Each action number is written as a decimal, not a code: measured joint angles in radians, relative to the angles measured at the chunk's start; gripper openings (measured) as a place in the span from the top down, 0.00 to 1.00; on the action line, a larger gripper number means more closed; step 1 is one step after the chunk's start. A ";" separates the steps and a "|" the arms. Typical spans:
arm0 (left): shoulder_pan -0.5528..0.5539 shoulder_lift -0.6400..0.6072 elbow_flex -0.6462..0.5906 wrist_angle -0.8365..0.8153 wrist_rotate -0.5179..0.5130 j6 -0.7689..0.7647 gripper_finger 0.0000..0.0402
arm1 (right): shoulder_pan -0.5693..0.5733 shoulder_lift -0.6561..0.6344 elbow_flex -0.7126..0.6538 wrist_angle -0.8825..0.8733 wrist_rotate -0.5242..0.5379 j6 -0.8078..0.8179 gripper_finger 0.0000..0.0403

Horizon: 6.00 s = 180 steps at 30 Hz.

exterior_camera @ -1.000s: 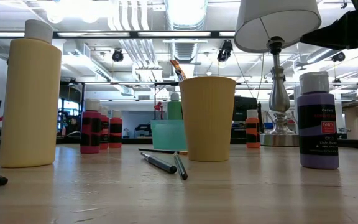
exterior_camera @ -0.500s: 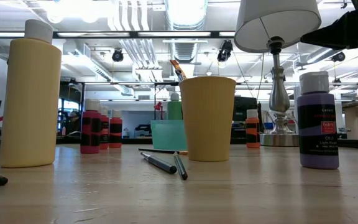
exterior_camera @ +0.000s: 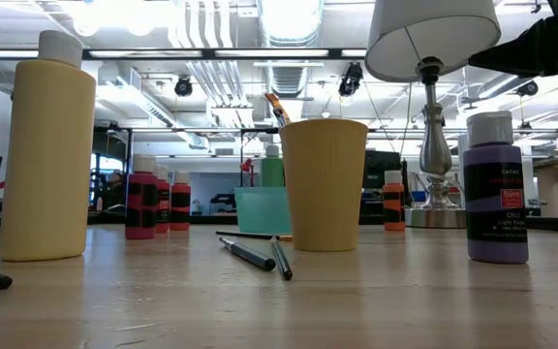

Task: Pick & Place Paint Supplies
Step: Put the black paint bottle into the green bin

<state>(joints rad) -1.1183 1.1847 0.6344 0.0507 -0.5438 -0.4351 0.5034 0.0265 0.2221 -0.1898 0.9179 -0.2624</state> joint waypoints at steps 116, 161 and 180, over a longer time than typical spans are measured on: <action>0.088 0.058 0.104 0.192 -0.066 0.257 0.69 | 0.000 0.000 0.000 0.000 0.000 0.000 0.83; 0.616 0.054 0.406 -0.020 -0.130 0.506 0.69 | 0.000 0.000 0.000 0.000 0.000 0.000 0.67; 0.880 0.054 0.526 -0.099 -0.082 0.507 0.69 | 0.000 0.000 0.000 0.000 0.000 0.000 0.56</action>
<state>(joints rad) -0.2380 1.2388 1.1604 -0.0479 -0.6255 0.0722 0.5034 0.0269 0.2218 -0.1898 0.9177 -0.2623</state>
